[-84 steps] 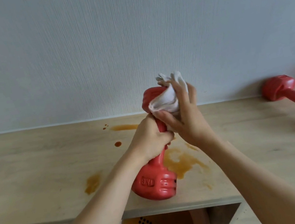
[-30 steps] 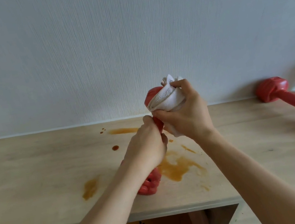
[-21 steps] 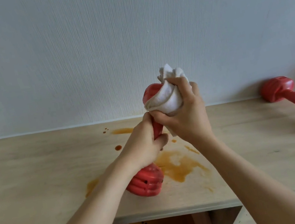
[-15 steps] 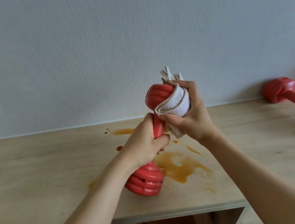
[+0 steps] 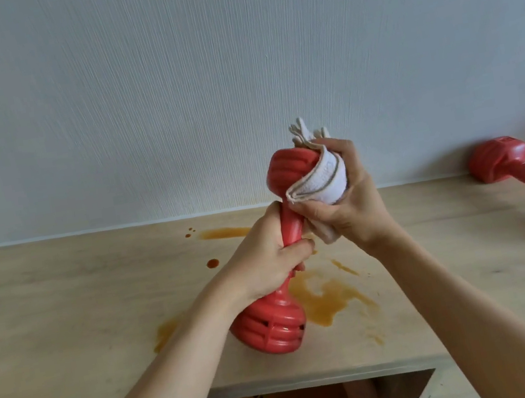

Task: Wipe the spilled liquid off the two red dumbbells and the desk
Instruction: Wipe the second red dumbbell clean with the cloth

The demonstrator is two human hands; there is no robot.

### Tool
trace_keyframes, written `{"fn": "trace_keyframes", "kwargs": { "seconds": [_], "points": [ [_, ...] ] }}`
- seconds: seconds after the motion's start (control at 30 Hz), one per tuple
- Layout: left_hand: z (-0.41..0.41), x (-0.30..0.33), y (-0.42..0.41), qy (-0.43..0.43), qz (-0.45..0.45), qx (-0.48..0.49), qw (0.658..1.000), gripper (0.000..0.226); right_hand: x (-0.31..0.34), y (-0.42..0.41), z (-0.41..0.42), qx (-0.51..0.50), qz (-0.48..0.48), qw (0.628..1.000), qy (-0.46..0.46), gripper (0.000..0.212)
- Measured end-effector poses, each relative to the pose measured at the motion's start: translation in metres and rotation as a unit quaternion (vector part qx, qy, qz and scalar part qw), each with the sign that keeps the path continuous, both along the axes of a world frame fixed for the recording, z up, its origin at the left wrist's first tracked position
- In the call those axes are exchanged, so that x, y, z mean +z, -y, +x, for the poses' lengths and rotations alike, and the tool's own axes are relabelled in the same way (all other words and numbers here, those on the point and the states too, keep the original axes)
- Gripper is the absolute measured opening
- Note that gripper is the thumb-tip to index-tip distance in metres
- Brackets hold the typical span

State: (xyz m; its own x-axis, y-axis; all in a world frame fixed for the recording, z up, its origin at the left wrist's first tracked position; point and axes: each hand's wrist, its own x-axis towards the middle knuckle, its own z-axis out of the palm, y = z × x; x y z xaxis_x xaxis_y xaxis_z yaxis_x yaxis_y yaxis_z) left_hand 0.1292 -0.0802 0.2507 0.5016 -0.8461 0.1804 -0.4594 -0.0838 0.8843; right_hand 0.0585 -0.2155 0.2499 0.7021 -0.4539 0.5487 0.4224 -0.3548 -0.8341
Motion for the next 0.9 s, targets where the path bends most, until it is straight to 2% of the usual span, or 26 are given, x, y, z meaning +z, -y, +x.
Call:
{"fn": "trace_keyframes", "kwargs": {
  "seconds": [0.1, 0.2, 0.23, 0.3, 0.37, 0.4, 0.5, 0.57, 0.67, 0.8, 0.9],
  "points": [
    [0.000, 0.002, -0.002, -0.049, 0.005, -0.033, 0.998, 0.031, -0.001, 0.003, -0.001, 0.049, 0.052, 0.997, -0.016, 0.076],
    [-0.002, 0.002, 0.000, -0.069, -0.001, -0.020, 0.997, 0.028, 0.005, 0.001, 0.000, 0.004, 0.043, 0.999, -0.028, 0.070],
    [-0.002, 0.003, 0.001, -0.047, 0.001, 0.005, 0.999, 0.027, 0.009, -0.001, 0.001, -0.023, 0.026, 0.999, -0.031, 0.068],
    [-0.003, 0.005, 0.002, 0.073, 0.044, 0.076, 0.993, 0.026, 0.014, -0.007, 0.003, -0.079, -0.002, 0.996, -0.041, 0.067],
    [-0.008, 0.005, 0.002, 0.199, 0.086, 0.139, 0.966, 0.026, 0.017, -0.015, 0.005, -0.146, -0.033, 0.986, -0.071, 0.066],
    [-0.011, 0.003, 0.002, 0.229, 0.086, 0.164, 0.956, 0.024, 0.019, -0.020, 0.005, -0.176, -0.049, 0.980, -0.084, 0.066],
    [-0.015, -0.004, 0.002, 0.236, 0.060, 0.206, 0.948, 0.023, 0.026, -0.034, 0.006, -0.219, -0.089, 0.967, -0.095, 0.068],
    [-0.009, -0.005, 0.003, 0.230, 0.039, 0.181, 0.955, 0.026, 0.026, -0.038, 0.007, -0.226, -0.112, 0.963, -0.091, 0.071],
    [0.000, -0.001, 0.000, 0.186, 0.024, 0.133, 0.973, 0.026, 0.023, -0.033, 0.009, -0.191, -0.114, 0.972, -0.072, 0.073],
    [0.001, 0.001, -0.005, 0.135, 0.015, 0.086, 0.987, 0.033, 0.009, -0.013, 0.005, -0.064, -0.059, 0.996, 0.000, 0.070],
    [0.004, 0.002, -0.005, 0.118, 0.015, 0.069, 0.991, 0.028, 0.005, -0.006, 0.004, -0.006, -0.030, 1.000, -0.001, 0.074]
  ]
}}
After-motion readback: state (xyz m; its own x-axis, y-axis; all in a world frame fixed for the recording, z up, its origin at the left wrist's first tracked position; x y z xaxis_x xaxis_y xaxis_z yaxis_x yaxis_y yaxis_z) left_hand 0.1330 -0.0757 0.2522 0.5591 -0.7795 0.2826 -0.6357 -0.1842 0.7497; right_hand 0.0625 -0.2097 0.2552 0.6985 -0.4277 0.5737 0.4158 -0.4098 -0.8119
